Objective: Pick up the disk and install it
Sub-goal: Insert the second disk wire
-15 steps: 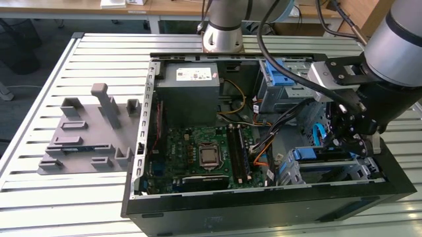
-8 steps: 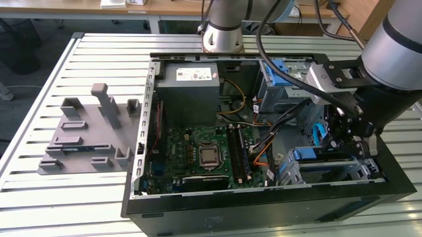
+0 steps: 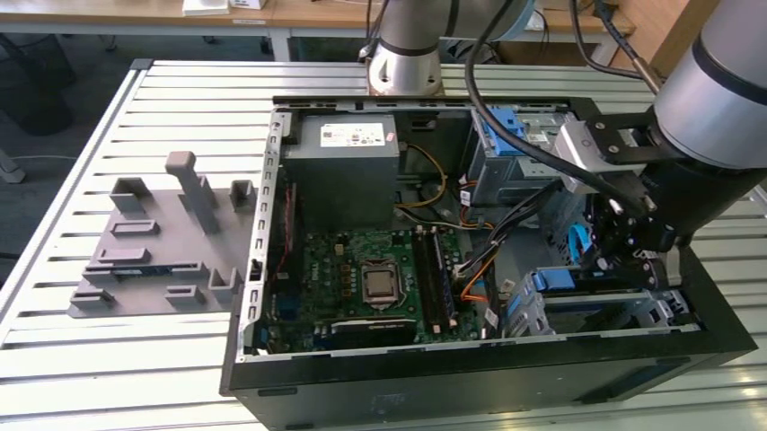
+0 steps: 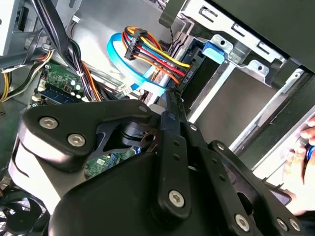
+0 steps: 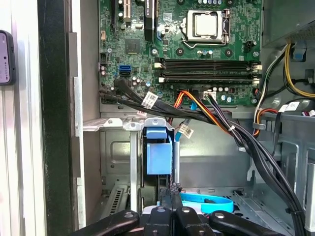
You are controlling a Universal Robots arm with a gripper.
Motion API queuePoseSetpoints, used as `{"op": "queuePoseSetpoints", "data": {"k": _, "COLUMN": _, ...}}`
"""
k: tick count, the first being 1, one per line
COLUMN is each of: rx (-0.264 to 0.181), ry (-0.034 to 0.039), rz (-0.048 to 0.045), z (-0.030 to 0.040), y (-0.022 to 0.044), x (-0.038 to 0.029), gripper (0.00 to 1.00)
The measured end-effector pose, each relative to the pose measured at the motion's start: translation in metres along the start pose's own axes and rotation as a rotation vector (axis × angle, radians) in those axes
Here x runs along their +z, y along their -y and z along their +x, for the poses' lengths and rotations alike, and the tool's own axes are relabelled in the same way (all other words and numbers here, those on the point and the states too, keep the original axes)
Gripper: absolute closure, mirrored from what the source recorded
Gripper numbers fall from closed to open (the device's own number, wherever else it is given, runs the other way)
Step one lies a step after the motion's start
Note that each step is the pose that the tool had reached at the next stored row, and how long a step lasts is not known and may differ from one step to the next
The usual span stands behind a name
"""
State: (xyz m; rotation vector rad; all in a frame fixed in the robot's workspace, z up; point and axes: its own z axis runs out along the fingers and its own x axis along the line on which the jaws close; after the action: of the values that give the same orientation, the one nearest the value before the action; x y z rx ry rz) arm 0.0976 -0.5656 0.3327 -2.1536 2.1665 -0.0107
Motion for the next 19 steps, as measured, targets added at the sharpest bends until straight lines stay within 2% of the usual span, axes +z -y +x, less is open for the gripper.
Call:
{"op": "queuePoseSetpoints", "data": {"k": 5, "rx": 0.000, "ry": 0.0012, "rz": -0.0006, "z": -0.0001, "y": 0.0018, "x": -0.0004, "gripper": 0.89}}
{"op": "queuePoseSetpoints", "data": {"k": 8, "rx": 0.000, "ry": 0.0006, "rz": -0.0019, "z": -0.0003, "y": 0.0032, "x": -0.0045, "gripper": 0.89}}
{"op": "queuePoseSetpoints", "data": {"k": 19, "rx": 0.000, "ry": 0.0006, "rz": -0.0025, "z": -0.0005, "y": 0.0036, "x": -0.0067, "gripper": 0.89}}
